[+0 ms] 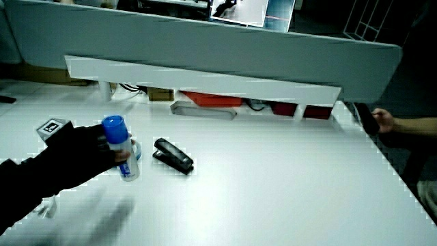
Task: Place glue
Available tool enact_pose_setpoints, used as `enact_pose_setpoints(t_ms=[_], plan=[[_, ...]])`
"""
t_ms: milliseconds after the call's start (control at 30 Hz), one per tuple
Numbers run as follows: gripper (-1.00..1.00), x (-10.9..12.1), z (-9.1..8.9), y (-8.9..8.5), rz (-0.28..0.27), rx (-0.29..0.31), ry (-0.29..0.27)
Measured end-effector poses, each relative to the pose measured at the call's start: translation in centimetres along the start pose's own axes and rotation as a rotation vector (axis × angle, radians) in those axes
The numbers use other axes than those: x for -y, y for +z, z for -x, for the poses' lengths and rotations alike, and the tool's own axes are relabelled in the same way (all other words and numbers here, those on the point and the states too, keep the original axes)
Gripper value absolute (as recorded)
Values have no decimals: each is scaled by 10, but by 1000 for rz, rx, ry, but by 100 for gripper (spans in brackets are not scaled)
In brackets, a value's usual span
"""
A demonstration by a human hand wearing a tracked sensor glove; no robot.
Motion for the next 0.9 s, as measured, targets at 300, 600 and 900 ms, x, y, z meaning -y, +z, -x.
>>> enact_pose_setpoints(t_ms=[300,600,900], plan=[[0,-4,26,11,-66,-27,82],[0,-7,44,10,-68,-51,139],[-35,-6,50,9,-70,-13,136]])
